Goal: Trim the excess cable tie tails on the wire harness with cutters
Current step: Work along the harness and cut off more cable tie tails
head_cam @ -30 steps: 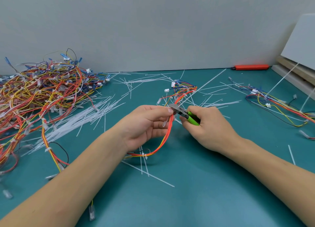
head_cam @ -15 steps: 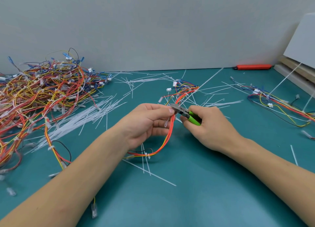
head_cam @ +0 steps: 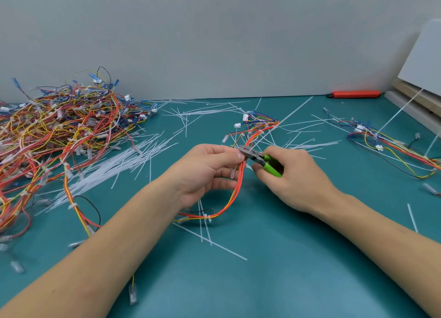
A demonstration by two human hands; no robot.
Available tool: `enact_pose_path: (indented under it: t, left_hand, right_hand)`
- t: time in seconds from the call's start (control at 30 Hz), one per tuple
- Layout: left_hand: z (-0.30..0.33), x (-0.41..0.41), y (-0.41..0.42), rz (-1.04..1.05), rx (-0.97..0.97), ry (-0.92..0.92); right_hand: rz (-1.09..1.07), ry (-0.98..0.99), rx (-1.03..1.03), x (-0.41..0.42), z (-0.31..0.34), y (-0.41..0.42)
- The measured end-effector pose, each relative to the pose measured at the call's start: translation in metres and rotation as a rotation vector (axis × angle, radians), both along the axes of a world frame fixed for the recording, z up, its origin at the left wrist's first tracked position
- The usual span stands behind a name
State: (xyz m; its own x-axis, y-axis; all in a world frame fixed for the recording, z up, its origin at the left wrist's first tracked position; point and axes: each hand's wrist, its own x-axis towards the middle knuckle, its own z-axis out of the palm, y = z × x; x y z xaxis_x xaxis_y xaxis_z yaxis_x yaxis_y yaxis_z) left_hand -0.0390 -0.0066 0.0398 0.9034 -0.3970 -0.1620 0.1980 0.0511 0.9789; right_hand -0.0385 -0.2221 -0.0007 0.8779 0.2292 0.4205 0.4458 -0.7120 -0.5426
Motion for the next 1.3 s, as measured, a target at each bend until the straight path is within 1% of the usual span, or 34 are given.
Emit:
enact_pose_path:
  t: [0.17, 0.43, 0.57, 0.8, 1.03, 1.3]
  left_hand:
    - [0.0010, -0.0003, -0.0003, -0.021, -0.008, 0.010]
    - [0.0034, -0.0035, -0.0030, -0.004, -0.046, 0.059]
    - [0.0040, -0.0040, -0.0033, 0.001, -0.067, 0.100]
    - [0.0024, -0.0037, -0.0035, 0.013, -0.066, 0.138]
    - [0.0014, -0.0026, -0.0040, 0.033, -0.083, 0.144]
    - [-0.0017, 0.0006, -0.0018, -0.002, -0.114, 0.231]
  right_hand:
    - [-0.061, 0.001, -0.046, -0.0017, -0.0022, 0.0001]
    - [0.001, -0.057, -0.034, -0.0019, 0.0052, 0.0031]
    - [0.010, -0.050, -0.034, -0.0012, 0.0040, 0.0010]
    - [-0.043, -0.023, -0.069, -0.0026, 0.0003, -0.0005]
    - [0.015, -0.065, -0.036, -0.0012, 0.0052, 0.0013]
    - [0.036, -0.030, -0.040, -0.0011, 0.0063, 0.0001]
